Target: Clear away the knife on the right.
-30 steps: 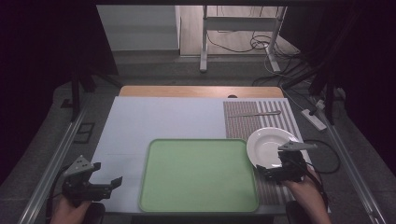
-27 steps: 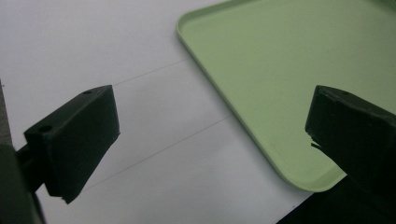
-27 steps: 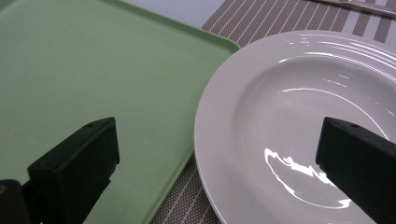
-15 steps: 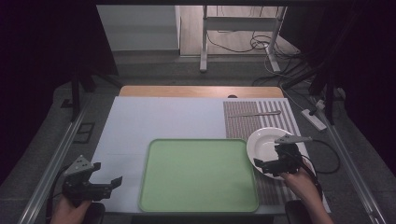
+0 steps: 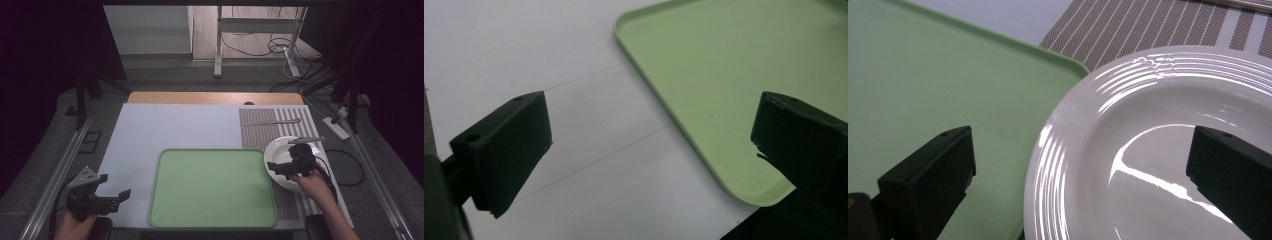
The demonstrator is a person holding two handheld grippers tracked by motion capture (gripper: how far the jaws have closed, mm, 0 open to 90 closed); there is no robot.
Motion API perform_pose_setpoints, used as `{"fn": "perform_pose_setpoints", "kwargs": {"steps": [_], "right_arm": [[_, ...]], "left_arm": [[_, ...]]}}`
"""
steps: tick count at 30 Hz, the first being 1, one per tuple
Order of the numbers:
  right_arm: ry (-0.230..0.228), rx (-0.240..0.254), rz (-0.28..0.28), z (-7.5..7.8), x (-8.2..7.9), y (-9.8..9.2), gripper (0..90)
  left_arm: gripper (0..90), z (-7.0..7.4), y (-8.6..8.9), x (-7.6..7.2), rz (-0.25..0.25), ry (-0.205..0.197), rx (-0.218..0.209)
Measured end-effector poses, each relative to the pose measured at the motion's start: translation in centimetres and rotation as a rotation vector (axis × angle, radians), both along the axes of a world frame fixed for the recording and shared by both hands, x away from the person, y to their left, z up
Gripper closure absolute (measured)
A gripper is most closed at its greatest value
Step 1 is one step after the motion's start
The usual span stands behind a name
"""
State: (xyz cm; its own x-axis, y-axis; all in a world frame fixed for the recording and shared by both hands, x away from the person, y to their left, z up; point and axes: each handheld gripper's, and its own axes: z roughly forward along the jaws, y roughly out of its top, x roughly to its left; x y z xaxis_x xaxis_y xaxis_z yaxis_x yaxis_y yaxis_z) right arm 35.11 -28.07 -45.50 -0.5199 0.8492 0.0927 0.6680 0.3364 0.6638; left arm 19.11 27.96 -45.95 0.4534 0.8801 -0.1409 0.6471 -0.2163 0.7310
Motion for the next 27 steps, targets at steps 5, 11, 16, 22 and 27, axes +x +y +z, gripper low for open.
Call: {"fn": "perform_pose_setpoints", "kwargs": {"steps": [5,11,16,22,27], "right_arm": [[0.005,-0.020,-0.006,-0.1,1.0,0.2,0.5],[0.016,-0.051,-0.024,-0.5,3.1,0.4,0.4],[0.010,-0.076,-0.019,-0.8,4.5,0.5,0.0],[0.012,-0.091,-0.030,-0.7,6.0,0.7,0.0],[0.014,-0.097,-0.039,-0.7,6.9,0.8,0.0]], "left_arm": [[3.0,0.0,0.0,0.0,0.000,0.000,-0.001],[2.7,0.0,0.0,0.0,0.004,0.000,-0.004],[2.6,0.0,0.1,0.0,0.008,0.000,-0.008],[2.5,0.0,0.1,0.0,0.009,0.002,-0.010],[2.5,0.0,0.1,0.0,0.009,0.002,-0.009]]}}
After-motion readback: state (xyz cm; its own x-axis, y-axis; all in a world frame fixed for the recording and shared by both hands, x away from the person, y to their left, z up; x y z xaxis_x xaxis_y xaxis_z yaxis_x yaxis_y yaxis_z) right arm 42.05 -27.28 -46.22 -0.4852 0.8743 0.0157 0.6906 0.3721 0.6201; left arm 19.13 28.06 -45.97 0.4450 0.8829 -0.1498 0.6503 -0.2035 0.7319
